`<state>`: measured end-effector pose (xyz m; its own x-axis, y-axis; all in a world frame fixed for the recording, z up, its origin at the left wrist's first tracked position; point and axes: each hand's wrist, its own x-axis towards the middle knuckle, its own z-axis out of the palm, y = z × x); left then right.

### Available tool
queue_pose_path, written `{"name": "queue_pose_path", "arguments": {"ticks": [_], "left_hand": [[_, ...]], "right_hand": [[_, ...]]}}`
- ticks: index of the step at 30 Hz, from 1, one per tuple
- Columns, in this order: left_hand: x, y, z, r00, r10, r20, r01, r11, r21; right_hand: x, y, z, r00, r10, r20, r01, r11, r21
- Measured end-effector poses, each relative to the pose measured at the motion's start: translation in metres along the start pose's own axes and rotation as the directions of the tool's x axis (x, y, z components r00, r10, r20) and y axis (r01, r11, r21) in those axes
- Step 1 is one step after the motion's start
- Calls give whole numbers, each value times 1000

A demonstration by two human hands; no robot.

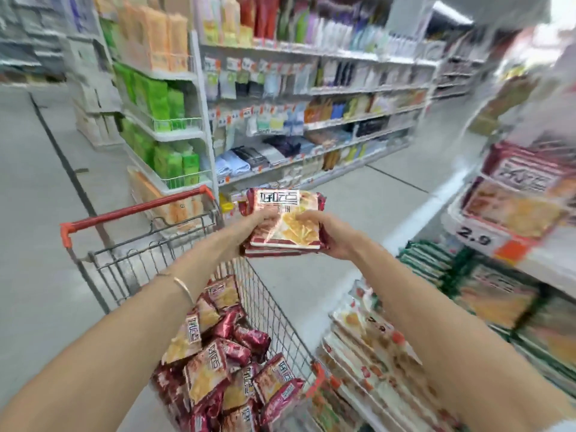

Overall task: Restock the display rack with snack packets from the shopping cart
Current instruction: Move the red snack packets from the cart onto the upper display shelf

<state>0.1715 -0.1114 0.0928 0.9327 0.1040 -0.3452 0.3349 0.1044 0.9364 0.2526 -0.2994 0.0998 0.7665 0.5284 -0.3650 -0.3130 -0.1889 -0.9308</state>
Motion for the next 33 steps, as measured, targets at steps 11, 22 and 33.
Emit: {"name": "queue_pose_path", "arguments": {"ticks": [11, 22, 33], "left_hand": [[0, 140, 230, 845, 283, 454, -384, 912, 146], [37, 183, 373, 779, 375, 502, -509, 846, 159], [81, 182, 396, 792, 337, 509, -504, 831, 234]], "right_hand": [[-213, -91, -157, 801, -375, -467, 298, 926, -232], [-265, -104, -283, 737, -428, -523, 339, 904, -263], [-243, -77, -347, 767, -466, -442, 162, 806, -569]]}}
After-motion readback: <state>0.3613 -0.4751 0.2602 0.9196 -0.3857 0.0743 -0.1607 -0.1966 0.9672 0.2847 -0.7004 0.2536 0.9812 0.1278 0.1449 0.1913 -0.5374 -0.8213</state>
